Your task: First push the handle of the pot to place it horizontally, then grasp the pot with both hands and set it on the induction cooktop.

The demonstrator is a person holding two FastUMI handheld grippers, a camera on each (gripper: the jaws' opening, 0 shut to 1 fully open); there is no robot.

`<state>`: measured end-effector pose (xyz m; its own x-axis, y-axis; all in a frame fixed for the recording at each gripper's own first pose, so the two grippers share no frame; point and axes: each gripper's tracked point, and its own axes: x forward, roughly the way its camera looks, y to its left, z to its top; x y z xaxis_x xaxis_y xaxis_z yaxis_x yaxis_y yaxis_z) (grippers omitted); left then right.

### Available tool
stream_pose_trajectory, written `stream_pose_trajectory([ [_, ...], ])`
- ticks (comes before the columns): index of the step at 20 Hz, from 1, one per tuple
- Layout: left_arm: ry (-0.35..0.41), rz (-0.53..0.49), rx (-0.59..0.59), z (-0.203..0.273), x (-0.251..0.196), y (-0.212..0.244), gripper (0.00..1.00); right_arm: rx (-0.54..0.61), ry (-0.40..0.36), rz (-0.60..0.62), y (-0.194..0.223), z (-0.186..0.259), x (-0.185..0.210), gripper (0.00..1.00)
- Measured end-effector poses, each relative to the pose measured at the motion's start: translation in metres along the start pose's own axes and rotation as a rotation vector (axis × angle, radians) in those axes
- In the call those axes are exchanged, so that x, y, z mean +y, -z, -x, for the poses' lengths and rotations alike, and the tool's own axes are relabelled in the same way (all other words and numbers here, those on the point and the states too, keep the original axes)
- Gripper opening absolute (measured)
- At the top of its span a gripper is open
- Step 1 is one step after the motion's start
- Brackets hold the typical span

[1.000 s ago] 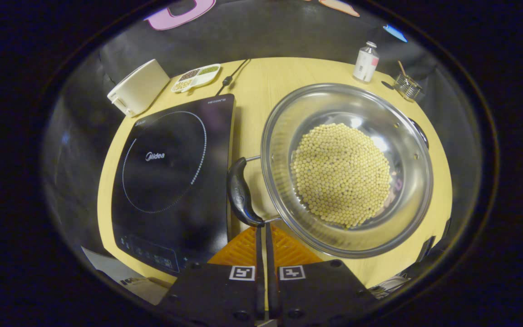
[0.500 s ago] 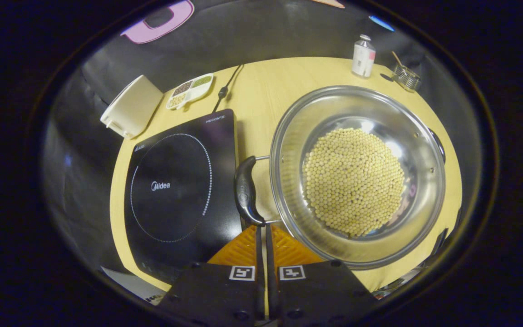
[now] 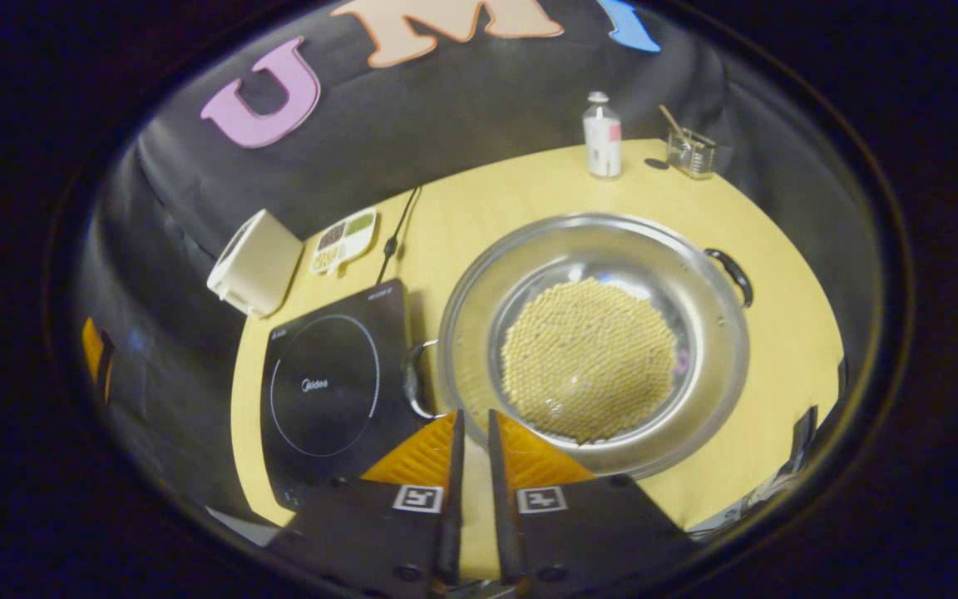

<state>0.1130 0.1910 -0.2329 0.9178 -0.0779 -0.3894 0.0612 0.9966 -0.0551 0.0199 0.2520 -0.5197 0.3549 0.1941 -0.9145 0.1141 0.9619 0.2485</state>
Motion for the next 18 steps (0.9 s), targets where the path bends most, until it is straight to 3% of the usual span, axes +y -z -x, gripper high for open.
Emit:
stream_pose_trajectory([
  [1,0.011,0.017,0.043,-0.004,-0.010,0.013,0.93,-0.004,0.025,0.001,-0.006,0.003,-0.019,0.27],
  [2,0.026,0.032,0.068,-0.007,-0.022,0.019,0.96,-0.019,0.050,-0.002,-0.015,0.006,-0.038,0.42],
  [5,0.043,-0.009,0.119,-0.021,-0.046,0.033,0.96,-0.063,0.107,0.008,-0.037,0.012,-0.089,0.58],
  [6,0.042,-0.024,0.126,-0.027,-0.053,0.034,0.96,-0.069,0.118,0.018,-0.041,0.013,-0.103,0.67],
  [8,0.062,0.011,0.171,-0.037,-0.073,0.042,0.96,-0.087,0.138,0.040,-0.057,0.014,-0.131,0.77],
  [12,0.057,0.058,0.282,-0.058,-0.103,0.072,0.96,-0.098,0.181,0.094,-0.077,0.003,-0.177,0.93],
  [15,0.028,0.067,0.358,-0.075,-0.115,0.100,0.95,-0.079,0.176,0.145,-0.084,-0.013,-0.197,0.94],
  [17,0.000,0.080,0.429,-0.083,-0.119,0.123,1.00,-0.058,0.163,0.183,-0.086,-0.028,-0.207,0.92],
  [18,-0.012,0.107,0.457,-0.087,-0.123,0.132,0.96,-0.046,0.150,0.197,-0.088,-0.035,-0.208,0.92],
])
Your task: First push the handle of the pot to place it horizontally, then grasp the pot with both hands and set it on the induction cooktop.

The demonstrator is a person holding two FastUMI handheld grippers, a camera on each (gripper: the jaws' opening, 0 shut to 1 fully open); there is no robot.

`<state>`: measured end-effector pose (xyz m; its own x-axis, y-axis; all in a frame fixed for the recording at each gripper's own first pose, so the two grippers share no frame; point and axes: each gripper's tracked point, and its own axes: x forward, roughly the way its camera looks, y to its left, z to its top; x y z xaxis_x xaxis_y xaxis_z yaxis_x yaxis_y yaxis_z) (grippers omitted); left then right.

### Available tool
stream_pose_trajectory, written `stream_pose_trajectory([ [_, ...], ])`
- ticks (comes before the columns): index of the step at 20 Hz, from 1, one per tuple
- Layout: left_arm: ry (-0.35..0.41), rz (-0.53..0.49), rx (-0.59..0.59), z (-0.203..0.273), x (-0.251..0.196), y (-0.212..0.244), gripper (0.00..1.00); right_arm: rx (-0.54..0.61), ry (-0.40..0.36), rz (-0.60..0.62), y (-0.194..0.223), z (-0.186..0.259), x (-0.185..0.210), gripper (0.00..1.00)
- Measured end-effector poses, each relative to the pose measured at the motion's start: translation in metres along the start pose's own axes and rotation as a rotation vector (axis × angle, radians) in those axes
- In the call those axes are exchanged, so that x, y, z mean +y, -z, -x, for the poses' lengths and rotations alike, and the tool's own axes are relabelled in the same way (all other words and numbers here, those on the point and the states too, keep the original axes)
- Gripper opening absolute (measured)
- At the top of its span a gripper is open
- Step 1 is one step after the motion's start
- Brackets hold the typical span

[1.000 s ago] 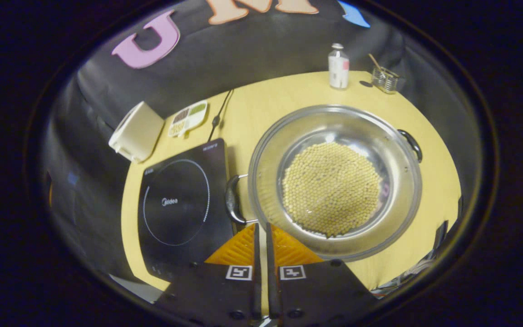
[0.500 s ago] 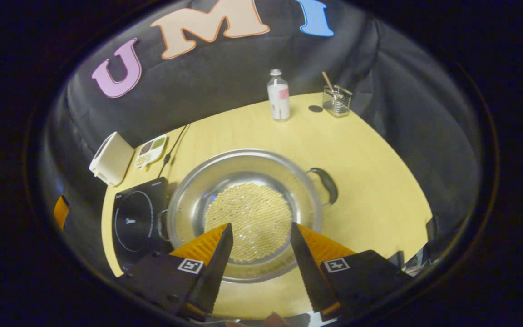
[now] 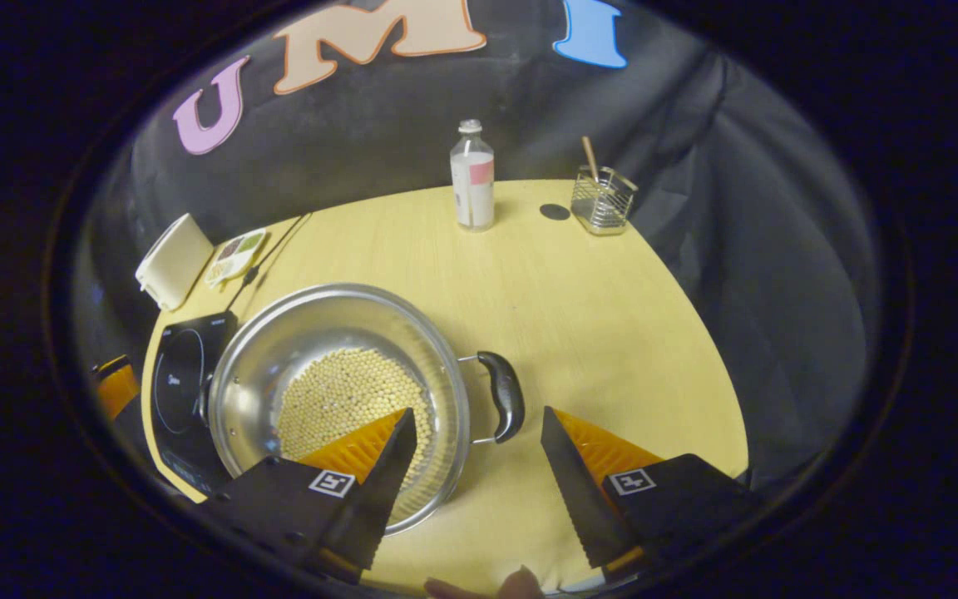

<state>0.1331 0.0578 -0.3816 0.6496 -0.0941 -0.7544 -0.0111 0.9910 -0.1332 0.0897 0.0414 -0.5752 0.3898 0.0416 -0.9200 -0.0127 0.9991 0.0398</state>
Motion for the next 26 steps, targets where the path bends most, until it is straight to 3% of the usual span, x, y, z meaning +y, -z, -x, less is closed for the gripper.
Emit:
stream_pose_trajectory([
  [2,0.001,0.048,0.037,-0.010,-0.009,0.011,0.95,0.021,-0.029,0.015,0.000,-0.013,-0.001,0.92],
  [7,-0.044,0.016,0.144,-0.049,0.000,0.043,0.94,0.070,-0.089,0.017,0.006,-0.036,0.002,0.92],
  [10,-0.056,0.022,0.181,-0.069,0.009,0.050,0.90,0.088,-0.086,0.041,0.003,-0.045,-0.001,0.89],
  [11,-0.066,0.023,0.199,-0.075,0.013,0.054,0.90,0.096,-0.092,0.041,0.005,-0.049,0.000,0.93],
  [14,-0.063,0.013,0.201,-0.084,0.015,0.050,0.89,0.121,-0.120,0.033,0.008,-0.059,0.004,0.82],
  [15,-0.062,-0.001,0.214,-0.086,0.013,0.052,0.88,0.130,-0.128,0.028,0.008,-0.060,0.006,0.89],
  [16,-0.065,-0.021,0.223,-0.085,0.011,0.052,0.85,0.137,-0.129,0.028,0.011,-0.063,0.006,0.81],
  [17,-0.052,-0.041,0.234,-0.088,0.006,0.053,0.84,0.145,-0.132,0.027,0.012,-0.066,0.006,0.87],
  [18,-0.034,-0.054,0.238,-0.090,-0.002,0.052,0.87,0.153,-0.132,0.030,0.013,-0.068,0.005,0.81],
  [19,-0.048,-0.063,0.255,-0.095,-0.003,0.056,0.80,0.160,-0.135,0.031,0.016,-0.069,0.004,0.76],
  [22,-0.047,-0.001,0.293,-0.102,-0.006,0.068,0.78,0.162,-0.139,0.035,0.017,-0.073,0.001,0.75],
  [23,-0.048,0.039,0.314,-0.104,-0.006,0.077,0.82,0.165,-0.135,0.039,0.018,-0.074,-0.002,0.75],
  [25,-0.054,0.108,0.322,-0.109,-0.010,0.082,0.66,0.162,-0.130,0.036,0.018,-0.077,-0.007,0.69],
  [26,-0.061,0.123,0.316,-0.111,-0.010,0.083,0.67,0.166,-0.138,0.025,0.019,-0.077,-0.007,0.67],
])
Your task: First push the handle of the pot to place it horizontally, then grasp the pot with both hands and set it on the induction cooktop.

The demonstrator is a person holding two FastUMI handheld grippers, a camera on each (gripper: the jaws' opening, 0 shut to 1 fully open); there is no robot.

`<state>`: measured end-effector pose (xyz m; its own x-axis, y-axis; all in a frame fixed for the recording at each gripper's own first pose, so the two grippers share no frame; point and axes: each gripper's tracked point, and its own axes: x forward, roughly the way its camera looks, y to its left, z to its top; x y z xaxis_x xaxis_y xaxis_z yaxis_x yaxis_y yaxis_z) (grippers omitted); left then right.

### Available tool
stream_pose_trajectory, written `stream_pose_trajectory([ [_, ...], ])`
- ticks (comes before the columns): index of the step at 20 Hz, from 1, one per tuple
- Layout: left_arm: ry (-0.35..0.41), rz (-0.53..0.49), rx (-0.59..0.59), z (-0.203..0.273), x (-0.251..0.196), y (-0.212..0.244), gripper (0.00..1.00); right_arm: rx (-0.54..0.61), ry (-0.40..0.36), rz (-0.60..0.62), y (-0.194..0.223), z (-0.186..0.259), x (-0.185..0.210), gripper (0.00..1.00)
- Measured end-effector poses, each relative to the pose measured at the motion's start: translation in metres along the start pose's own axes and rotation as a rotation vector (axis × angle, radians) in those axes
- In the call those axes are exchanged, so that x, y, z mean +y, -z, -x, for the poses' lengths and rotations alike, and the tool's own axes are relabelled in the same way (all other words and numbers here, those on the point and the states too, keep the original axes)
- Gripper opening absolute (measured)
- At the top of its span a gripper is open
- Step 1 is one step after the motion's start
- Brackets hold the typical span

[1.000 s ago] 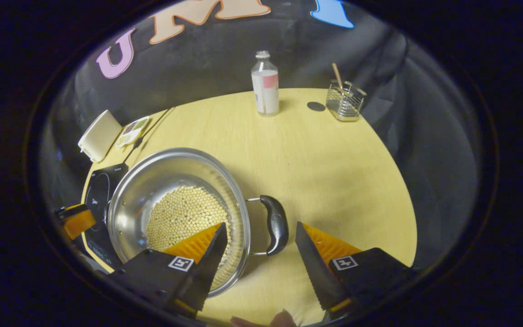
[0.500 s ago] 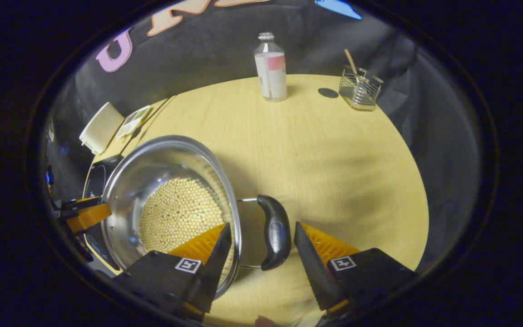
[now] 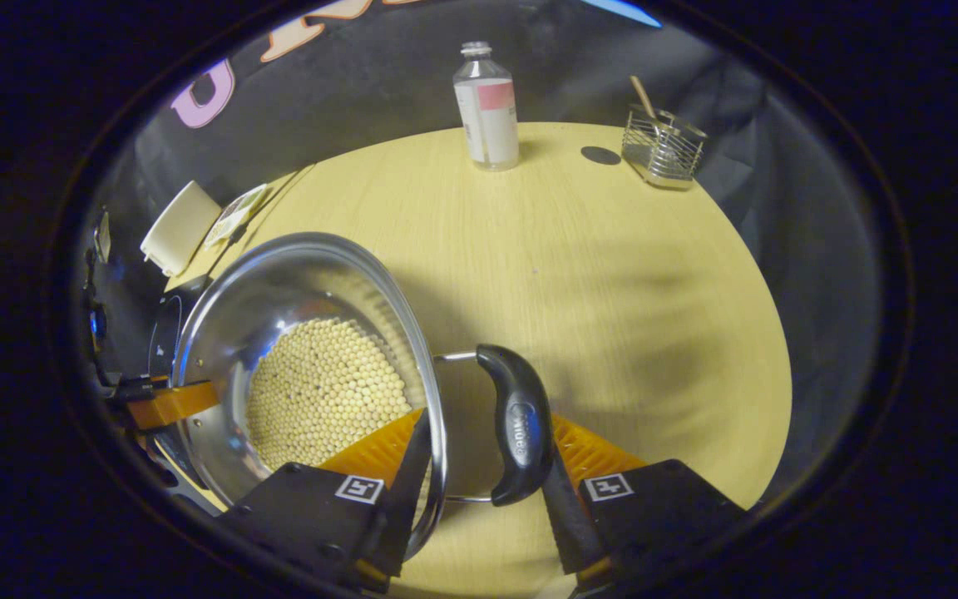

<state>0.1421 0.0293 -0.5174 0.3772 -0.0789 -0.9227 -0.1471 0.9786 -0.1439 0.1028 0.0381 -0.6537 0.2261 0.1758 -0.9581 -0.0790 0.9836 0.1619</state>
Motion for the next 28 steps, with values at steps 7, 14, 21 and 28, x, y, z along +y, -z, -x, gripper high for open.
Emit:
stream_pose_trajectory([
  [7,0.009,-0.004,0.019,-0.001,-0.002,-0.001,0.60,0.004,-0.024,-0.060,0.009,0.012,0.000,0.56],
  [14,-0.021,-0.004,-0.030,0.036,0.013,-0.019,0.61,-0.013,-0.083,-0.080,0.008,0.037,0.029,0.56],
  [21,-0.089,0.002,-0.095,0.095,0.004,-0.033,0.60,-0.028,-0.169,-0.091,0.007,0.048,0.108,0.51],
  [28,-0.038,0.003,-0.095,0.076,0.011,-0.026,0.60,-0.029,-0.125,-0.098,0.018,0.052,0.176,0.56],
])
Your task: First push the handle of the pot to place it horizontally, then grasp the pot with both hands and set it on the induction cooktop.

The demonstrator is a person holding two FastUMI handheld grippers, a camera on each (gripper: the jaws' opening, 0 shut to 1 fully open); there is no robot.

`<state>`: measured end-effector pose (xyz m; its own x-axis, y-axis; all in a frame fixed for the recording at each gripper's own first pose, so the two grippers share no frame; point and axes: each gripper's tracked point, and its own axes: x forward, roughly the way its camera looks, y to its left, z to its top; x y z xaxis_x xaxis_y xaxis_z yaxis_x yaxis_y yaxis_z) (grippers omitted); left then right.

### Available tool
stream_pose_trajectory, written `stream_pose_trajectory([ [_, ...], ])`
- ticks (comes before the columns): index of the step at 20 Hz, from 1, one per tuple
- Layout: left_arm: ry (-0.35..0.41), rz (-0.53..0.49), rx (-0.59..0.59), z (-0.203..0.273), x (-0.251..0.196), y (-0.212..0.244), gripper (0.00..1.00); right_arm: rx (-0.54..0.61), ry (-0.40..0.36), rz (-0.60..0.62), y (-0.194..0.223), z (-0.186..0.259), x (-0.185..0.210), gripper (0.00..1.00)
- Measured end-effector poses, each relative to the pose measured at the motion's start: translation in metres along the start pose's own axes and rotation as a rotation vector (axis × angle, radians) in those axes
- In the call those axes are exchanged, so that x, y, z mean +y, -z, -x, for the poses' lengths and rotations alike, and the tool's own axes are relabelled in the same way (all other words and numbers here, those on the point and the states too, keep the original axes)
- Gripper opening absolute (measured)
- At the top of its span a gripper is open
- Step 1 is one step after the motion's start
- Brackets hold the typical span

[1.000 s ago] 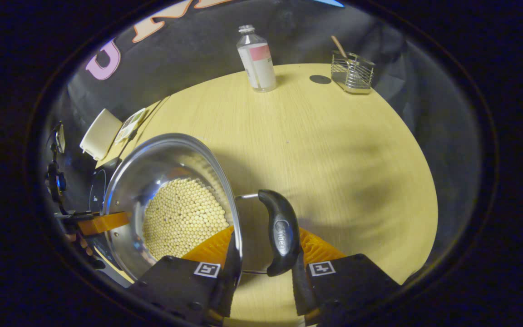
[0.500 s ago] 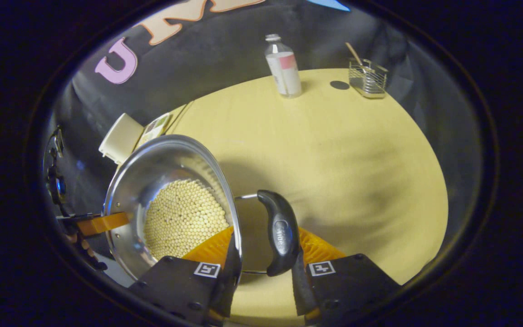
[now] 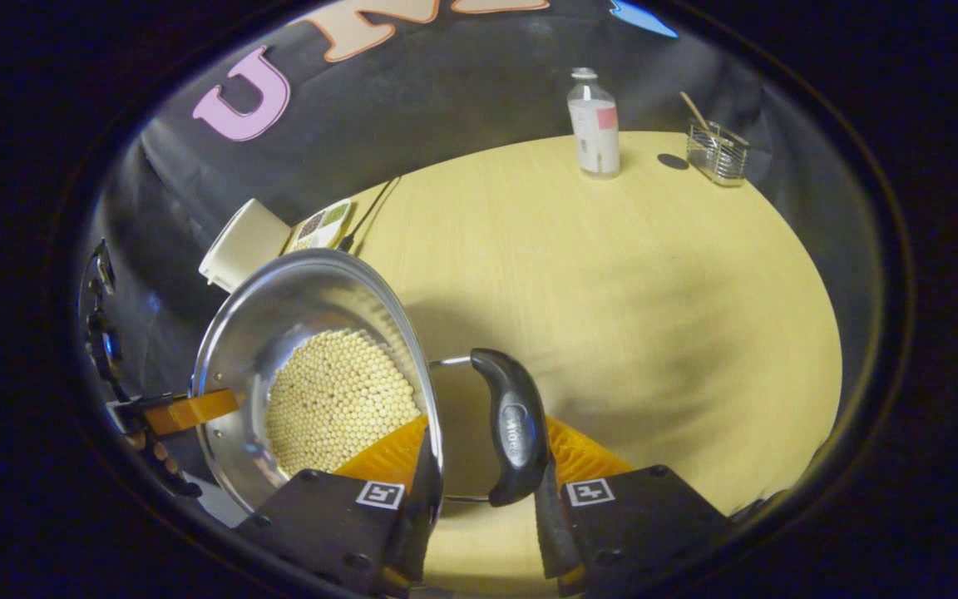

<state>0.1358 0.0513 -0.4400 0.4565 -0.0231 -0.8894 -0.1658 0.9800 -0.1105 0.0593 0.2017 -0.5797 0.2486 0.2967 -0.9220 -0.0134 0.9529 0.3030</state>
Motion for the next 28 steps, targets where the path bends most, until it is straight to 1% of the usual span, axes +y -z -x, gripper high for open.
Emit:
stream_pose_trajectory([
  [1,0.012,0.003,0.011,-0.001,0.000,0.000,0.58,0.002,0.015,-0.004,0.005,-0.001,0.011,0.51],
  [2,0.027,0.001,0.011,-0.005,0.000,-0.001,0.58,0.005,0.031,-0.006,0.009,-0.002,0.020,0.51],
  [3,0.042,-0.006,0.010,-0.013,0.002,-0.002,0.58,0.008,0.048,-0.009,0.013,-0.002,0.030,0.56],
  [4,0.055,-0.011,0.015,-0.017,0.003,-0.002,0.58,0.013,0.063,-0.014,0.015,-0.004,0.040,0.51],
  [6,0.078,-0.017,0.001,-0.022,0.006,-0.008,0.60,0.017,0.086,-0.021,0.021,-0.010,0.061,0.51],
  [7,0.090,-0.018,-0.006,-0.021,0.008,-0.008,0.58,0.008,0.099,-0.025,0.020,-0.011,0.072,0.51],
  [8,0.099,-0.015,-0.011,-0.022,0.010,-0.010,0.59,0.012,0.114,-0.015,0.020,-0.014,0.082,0.51],
  [9,0.106,-0.015,-0.017,-0.021,0.014,-0.011,0.57,0.011,0.125,-0.005,0.019,-0.016,0.093,0.50],
  [10,0.109,-0.019,-0.044,-0.022,0.016,-0.016,0.57,0.024,0.128,-0.005,0.020,-0.019,0.103,0.51],
  [11,0.109,-0.021,-0.052,-0.020,0.017,-0.015,0.59,0.035,0.133,-0.011,0.021,-0.022,0.113,0.51],
  [12,0.108,-0.022,-0.059,-0.016,0.019,-0.015,0.58,0.036,0.140,-0.012,0.019,-0.025,0.122,0.51],
  [14,0.100,-0.034,-0.089,-0.003,0.022,-0.018,0.58,0.043,0.149,-0.005,0.022,-0.030,0.139,0.51],
  [15,0.097,-0.037,-0.103,0.000,0.017,-0.019,0.57,0.042,0.156,-0.004,0.024,-0.030,0.145,0.51],
  [16,0.095,-0.038,-0.117,0.002,0.013,-0.019,0.58,0.040,0.163,0.001,0.023,-0.032,0.149,0.51],
  [17,0.095,-0.037,-0.127,0.001,0.013,-0.017,0.58,0.037,0.167,0.005,0.023,-0.033,0.153,0.56],
  [22,0.100,-0.027,-0.151,-0.001,0.017,-0.015,0.60,0.036,0.164,0.008,0.025,-0.034,0.156,0.56],
  [23,0.097,-0.022,-0.155,-0.001,0.018,-0.014,0.58,0.035,0.159,0.010,0.025,-0.034,0.156,0.56],
  [25,0.081,-0.030,-0.160,-0.001,0.017,-0.010,0.59,0.024,0.152,0.007,0.022,-0.035,0.156,0.56],
  [26,0.074,-0.034,-0.164,-0.002,0.017,-0.011,0.62,0.021,0.150,0.004,0.020,-0.036,0.156,0.51],
  [27,0.064,-0.029,-0.155,-0.002,0.014,-0.011,0.60,0.022,0.147,-0.001,0.021,-0.035,0.156,0.51],
  [28,0.050,-0.030,-0.142,-0.002,0.014,-0.010,0.61,0.021,0.141,0.000,0.020,-0.035,0.157,0.53],
])
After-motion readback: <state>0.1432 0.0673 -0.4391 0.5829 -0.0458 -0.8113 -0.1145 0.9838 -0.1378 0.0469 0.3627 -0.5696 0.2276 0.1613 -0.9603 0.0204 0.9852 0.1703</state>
